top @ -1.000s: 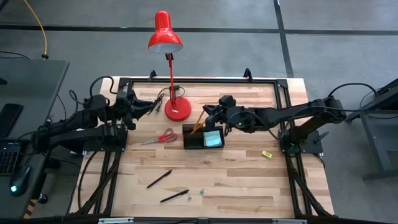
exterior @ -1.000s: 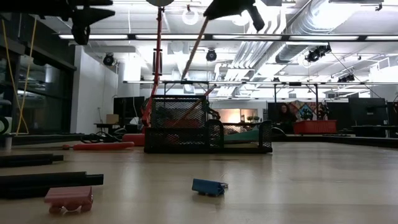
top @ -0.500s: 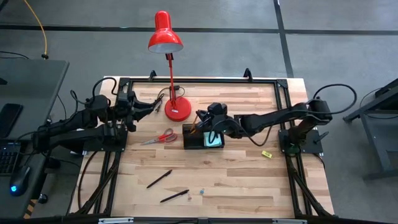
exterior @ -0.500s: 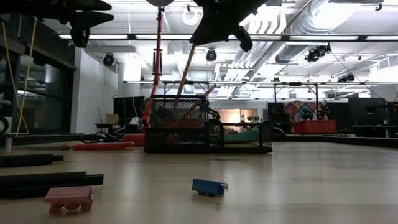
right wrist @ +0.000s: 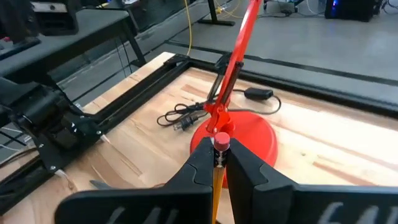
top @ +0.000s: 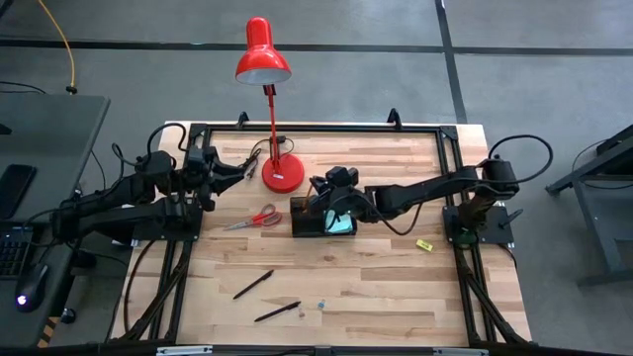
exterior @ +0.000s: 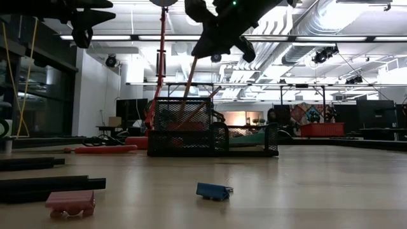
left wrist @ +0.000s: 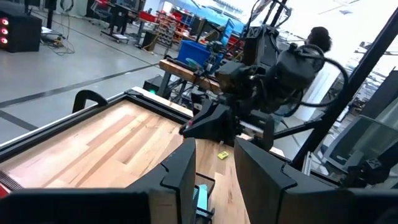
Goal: Pick and place office supplies into organizer
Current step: Put the orange pencil into the black desk organizer, then put the black pen into the black desk organizer
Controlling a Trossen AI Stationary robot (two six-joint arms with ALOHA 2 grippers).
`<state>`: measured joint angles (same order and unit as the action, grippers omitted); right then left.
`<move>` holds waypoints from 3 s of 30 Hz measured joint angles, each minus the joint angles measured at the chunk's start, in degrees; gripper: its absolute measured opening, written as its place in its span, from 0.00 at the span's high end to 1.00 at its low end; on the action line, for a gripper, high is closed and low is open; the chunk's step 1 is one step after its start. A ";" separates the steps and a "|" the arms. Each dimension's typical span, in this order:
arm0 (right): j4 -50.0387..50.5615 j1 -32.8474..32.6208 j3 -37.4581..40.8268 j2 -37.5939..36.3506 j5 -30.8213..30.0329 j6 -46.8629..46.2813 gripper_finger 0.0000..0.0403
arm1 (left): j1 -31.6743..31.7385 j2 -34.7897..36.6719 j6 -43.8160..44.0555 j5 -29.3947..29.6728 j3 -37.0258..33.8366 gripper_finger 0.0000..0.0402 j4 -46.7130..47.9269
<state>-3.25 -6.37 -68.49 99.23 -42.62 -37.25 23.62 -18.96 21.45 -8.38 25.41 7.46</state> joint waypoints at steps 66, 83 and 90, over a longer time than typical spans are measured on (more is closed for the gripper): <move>35.12 1.37 -11.44 -1.47 24.34 -13.57 0.35 | -0.02 -0.70 -0.57 -5.15 0.00 0.75 4.74; 70.13 -1.45 -30.05 -1.31 24.65 -15.05 0.35 | 0.00 -4.44 -3.61 -11.92 0.02 0.75 8.22; 77.73 -4.86 -30.86 -1.28 27.09 -16.60 0.35 | 0.00 -10.05 -4.44 -19.15 0.02 0.75 13.48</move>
<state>74.47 -11.23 -99.35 97.95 -15.53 -53.85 23.61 -29.01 17.01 -27.53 25.43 20.94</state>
